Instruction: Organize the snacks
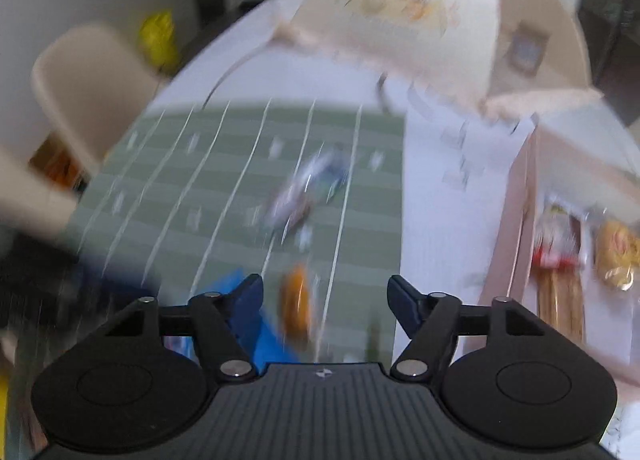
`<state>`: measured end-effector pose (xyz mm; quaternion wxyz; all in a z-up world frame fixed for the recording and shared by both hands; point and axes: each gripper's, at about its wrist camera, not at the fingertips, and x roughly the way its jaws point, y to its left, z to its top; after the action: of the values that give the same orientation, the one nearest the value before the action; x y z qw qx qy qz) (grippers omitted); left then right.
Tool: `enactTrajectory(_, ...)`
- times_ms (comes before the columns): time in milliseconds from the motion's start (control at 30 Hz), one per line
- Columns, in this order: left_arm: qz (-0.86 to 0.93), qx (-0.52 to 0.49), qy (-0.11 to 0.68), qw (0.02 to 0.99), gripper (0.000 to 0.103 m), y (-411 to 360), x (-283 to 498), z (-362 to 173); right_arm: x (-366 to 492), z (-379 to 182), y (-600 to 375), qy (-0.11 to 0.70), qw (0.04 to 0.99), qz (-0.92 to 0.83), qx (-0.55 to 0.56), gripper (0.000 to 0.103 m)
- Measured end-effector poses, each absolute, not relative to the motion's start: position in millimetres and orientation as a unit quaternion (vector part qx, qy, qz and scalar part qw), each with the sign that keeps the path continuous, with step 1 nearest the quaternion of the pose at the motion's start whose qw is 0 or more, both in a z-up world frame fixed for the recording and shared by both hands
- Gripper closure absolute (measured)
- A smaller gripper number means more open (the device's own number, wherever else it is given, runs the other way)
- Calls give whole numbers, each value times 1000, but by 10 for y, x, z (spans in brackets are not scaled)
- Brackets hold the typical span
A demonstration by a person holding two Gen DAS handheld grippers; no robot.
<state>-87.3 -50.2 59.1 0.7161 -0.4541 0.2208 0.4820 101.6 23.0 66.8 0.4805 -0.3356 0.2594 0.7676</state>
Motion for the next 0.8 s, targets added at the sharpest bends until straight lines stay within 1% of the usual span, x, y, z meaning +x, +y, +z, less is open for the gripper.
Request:
enactTrajectory(100, 507, -460, 201, 701, 68, -715, -990, 678, 846, 577, 513, 293, 492, 759, -309, 34)
enactTrajectory(200, 518, -459, 194, 695, 68, -922, -1050, 763, 604, 416, 711, 282, 506, 749, -321, 34)
enactTrajectory(233, 519, -458, 195, 694, 68, -1003, -1074, 784, 528, 360, 750, 276, 501, 750, -333, 35)
enactTrajectory(267, 524, -458, 196, 691, 68, -1087, -1096, 799, 457, 312, 775, 268, 491, 752, -348, 46)
enactTrajectory(300, 532, -459, 197, 684, 68, -1177, -1132, 802, 397, 286, 754, 254, 479, 756, -367, 51)
enactTrajectory(333, 544, -461, 198, 672, 68, -1273, -1175, 797, 365, 294, 702, 234, 476, 757, -381, 61)
enactTrajectory(367, 556, -464, 199, 660, 68, -1370, -1226, 789, 359, 310, 647, 225, 465, 762, -391, 65)
enactTrajectory(433, 577, -481, 197, 630, 68, -1595, -1320, 747, 461, 368, 505, 222, 444, 769, -403, 66)
enactTrajectory(600, 586, -532, 194, 579, 68, -2024, -1378, 610, 1036, 504, 0, 217, 433, 773, -409, 67)
enactTrajectory(700, 598, -548, 191, 553, 68, -2107, -1316, 542, 1425, 614, -336, 203, 428, 782, -406, 67)
enactTrajectory(800, 580, -578, 162, 550, 67, -2106, -1169, 459, 1737, 646, -587, 199, 424, 783, -410, 66)
